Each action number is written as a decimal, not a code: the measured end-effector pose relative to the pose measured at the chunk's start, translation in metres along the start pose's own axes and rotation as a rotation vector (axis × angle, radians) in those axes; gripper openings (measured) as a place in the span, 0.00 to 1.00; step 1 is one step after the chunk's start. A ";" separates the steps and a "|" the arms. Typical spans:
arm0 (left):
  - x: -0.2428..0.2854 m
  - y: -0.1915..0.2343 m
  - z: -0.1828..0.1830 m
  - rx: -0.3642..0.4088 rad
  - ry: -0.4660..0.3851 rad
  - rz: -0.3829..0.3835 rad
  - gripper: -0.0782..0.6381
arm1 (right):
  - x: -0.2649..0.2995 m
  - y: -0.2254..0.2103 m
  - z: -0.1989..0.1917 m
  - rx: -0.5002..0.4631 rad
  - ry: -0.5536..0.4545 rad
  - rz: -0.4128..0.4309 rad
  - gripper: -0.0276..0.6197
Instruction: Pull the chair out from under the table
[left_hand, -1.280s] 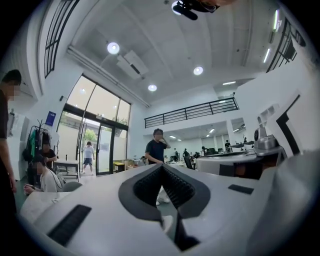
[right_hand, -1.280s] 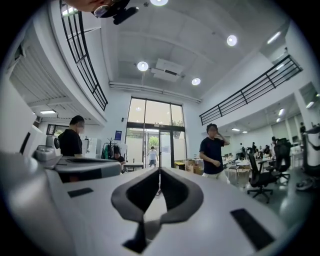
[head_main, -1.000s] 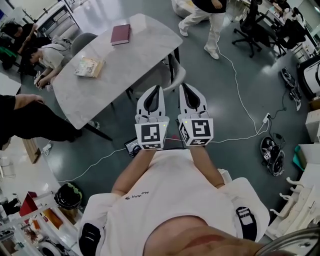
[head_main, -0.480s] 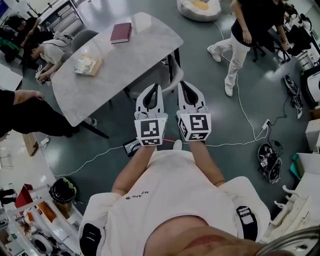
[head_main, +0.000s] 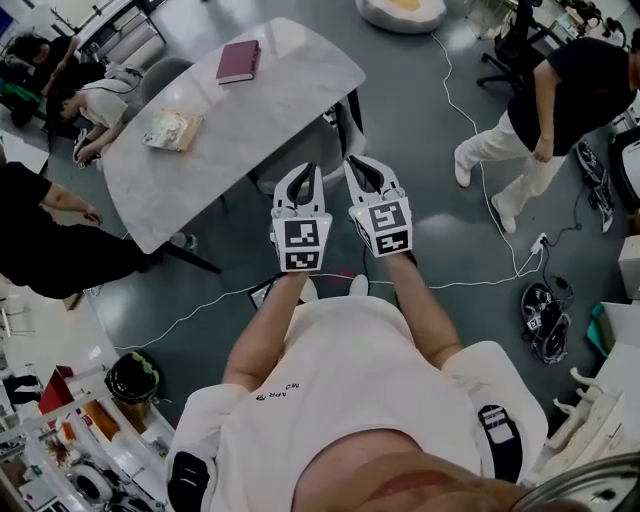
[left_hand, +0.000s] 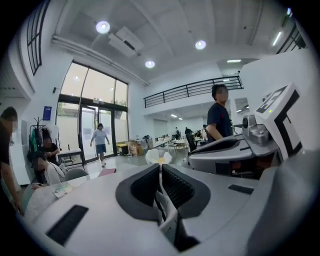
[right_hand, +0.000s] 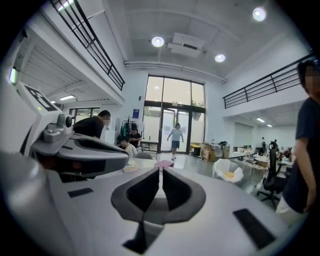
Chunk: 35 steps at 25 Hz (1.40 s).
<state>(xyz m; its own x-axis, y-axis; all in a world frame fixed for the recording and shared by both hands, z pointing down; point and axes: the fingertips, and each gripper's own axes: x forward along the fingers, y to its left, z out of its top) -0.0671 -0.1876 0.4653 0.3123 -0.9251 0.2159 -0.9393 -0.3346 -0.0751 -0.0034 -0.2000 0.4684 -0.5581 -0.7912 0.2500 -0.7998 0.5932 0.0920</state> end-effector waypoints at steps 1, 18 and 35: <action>0.005 -0.001 -0.008 0.009 0.026 -0.008 0.12 | 0.003 -0.001 -0.006 -0.012 0.019 0.018 0.07; 0.075 0.002 -0.125 0.180 0.389 -0.200 0.27 | 0.078 -0.004 -0.123 -0.472 0.331 0.407 0.28; 0.115 -0.031 -0.236 0.621 0.625 -0.527 0.47 | 0.106 -0.026 -0.263 -1.126 0.637 0.816 0.46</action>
<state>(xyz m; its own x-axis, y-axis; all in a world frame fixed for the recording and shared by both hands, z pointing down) -0.0350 -0.2412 0.7223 0.3674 -0.4344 0.8224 -0.4093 -0.8695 -0.2764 0.0166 -0.2598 0.7460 -0.3293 -0.1841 0.9261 0.4107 0.8552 0.3161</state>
